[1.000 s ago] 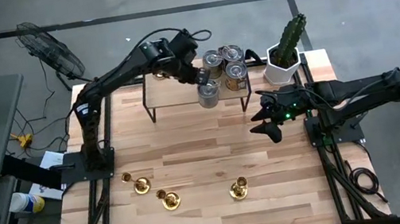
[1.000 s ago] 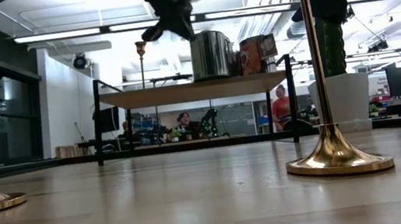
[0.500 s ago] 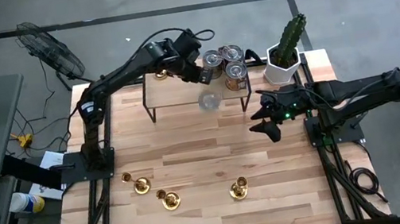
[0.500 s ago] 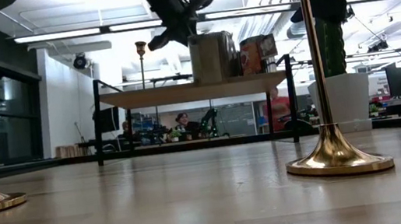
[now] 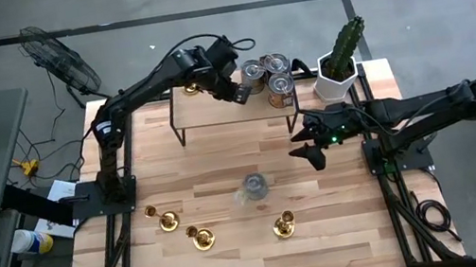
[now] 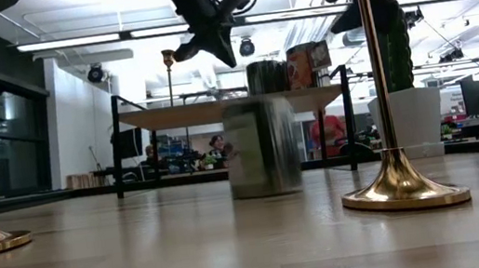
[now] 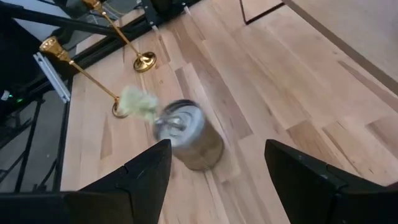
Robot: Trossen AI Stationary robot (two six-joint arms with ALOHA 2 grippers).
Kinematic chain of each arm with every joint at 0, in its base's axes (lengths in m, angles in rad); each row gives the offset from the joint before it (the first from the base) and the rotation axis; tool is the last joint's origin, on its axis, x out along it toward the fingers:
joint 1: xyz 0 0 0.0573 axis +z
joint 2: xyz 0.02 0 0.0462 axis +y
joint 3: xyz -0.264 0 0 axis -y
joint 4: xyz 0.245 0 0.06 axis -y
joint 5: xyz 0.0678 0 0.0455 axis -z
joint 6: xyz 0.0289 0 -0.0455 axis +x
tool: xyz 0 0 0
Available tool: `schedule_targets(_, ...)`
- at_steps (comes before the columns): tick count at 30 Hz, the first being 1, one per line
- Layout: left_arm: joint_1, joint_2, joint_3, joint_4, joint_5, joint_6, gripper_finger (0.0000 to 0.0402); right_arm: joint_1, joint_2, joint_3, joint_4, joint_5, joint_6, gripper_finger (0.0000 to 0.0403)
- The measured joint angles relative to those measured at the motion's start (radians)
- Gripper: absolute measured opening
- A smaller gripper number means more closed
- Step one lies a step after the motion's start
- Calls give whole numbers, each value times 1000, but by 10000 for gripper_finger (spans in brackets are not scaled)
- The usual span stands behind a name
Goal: Pick & Place candle stick holders
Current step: Put the silver scented candle on the shelf
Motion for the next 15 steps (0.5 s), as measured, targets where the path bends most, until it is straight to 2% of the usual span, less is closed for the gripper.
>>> schedule_targets(10,-101,-24,0,-191,20,129,0,0,4,0,-8,-49,-8,252)
schedule_targets(15,-177,-53,1,-289,20,73,0,0,4,0,-14,-47,4,252)
